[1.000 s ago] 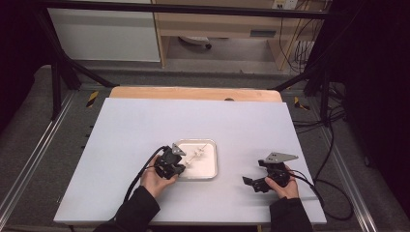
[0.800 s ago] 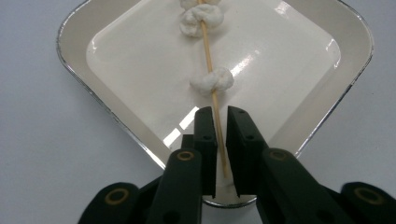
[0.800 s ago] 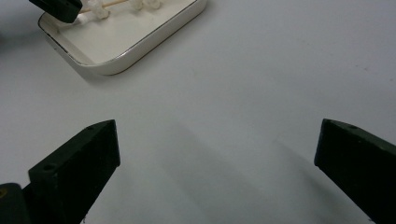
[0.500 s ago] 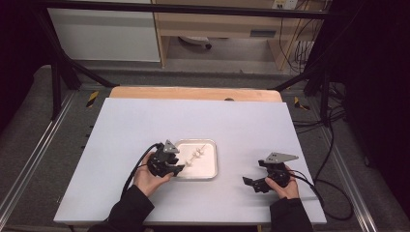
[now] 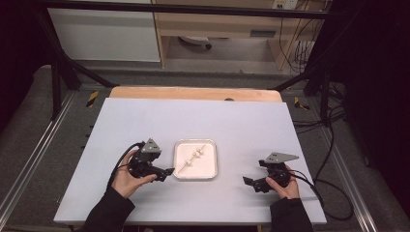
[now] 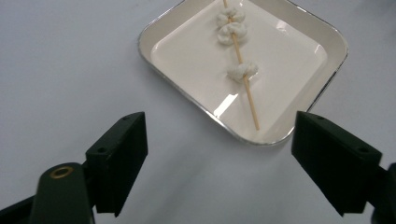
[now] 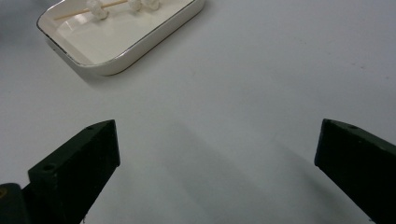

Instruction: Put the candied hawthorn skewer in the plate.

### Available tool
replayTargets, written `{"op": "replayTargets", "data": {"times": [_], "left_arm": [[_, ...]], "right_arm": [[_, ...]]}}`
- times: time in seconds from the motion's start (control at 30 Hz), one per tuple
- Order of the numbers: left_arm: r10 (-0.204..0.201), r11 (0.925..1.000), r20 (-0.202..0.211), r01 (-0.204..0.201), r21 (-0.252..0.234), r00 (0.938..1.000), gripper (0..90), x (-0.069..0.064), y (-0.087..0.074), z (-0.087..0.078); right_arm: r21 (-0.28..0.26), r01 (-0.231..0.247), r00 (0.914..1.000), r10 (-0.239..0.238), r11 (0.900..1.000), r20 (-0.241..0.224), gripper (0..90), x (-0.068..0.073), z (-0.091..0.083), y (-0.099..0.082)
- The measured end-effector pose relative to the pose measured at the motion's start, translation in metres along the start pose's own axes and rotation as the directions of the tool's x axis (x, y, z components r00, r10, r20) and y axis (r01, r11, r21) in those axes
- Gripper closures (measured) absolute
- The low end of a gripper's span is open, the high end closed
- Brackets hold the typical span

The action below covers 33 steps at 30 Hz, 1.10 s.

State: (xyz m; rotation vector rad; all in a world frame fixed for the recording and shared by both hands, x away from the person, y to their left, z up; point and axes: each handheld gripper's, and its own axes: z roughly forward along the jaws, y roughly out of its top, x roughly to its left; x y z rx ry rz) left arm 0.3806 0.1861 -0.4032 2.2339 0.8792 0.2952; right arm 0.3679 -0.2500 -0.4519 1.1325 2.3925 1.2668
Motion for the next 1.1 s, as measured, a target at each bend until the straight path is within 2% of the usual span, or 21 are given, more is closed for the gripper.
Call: {"op": "replayTargets", "data": {"times": [0.17, 0.2, 0.37, 0.47, 0.67, 0.77, 1.1], "left_arm": [[-0.027, 0.9994, -0.014, 0.026, -0.022, 0.9996, 13.5, 0.009, -0.021, -0.009], [-0.030, 0.9993, -0.019, 0.030, -0.024, 0.9994, 10.1, 0.011, -0.026, -0.010], [-0.068, 0.9969, -0.033, 0.067, -0.043, 0.9971, 9.6, 0.021, -0.050, -0.014], [-0.078, 0.9954, -0.049, 0.075, -0.060, 0.9957, 9.7, 0.025, -0.061, -0.017], [-0.088, 0.9935, -0.051, 0.084, -0.076, 0.9948, 8.8, 0.030, -0.081, -0.022], [-0.100, 0.9924, -0.049, 0.096, -0.077, 0.9938, 8.7, 0.031, -0.086, -0.023], [-0.095, 0.9921, -0.054, 0.090, -0.087, 0.9940, 8.7, 0.033, -0.090, -0.023]], "right_arm": [[0.005, -0.003, 1.0000, 0.003, 1.0000, -0.001, 0.5, 0.000, 0.000, 0.000], [0.006, -0.001, 1.0000, 0.001, 1.0000, -0.002, 0.5, 0.000, 0.000, 0.000], [0.008, -0.001, 1.0000, 0.001, 1.0000, 0.000, 0.5, 0.000, 0.001, -0.001], [0.015, -0.004, 1.0000, 0.004, 0.9999, -0.001, 0.5, 0.001, 0.001, -0.001], [0.011, -0.006, 1.0000, 0.006, 0.9999, -0.004, 0.5, 0.001, 0.000, -0.002], [0.008, -0.005, 1.0000, 0.006, 0.9999, -0.007, 0.5, 0.002, -0.001, -0.003], [0.019, -0.007, 0.9999, 0.007, 0.9998, -0.009, 0.5, 0.002, 0.000, -0.005]]}}
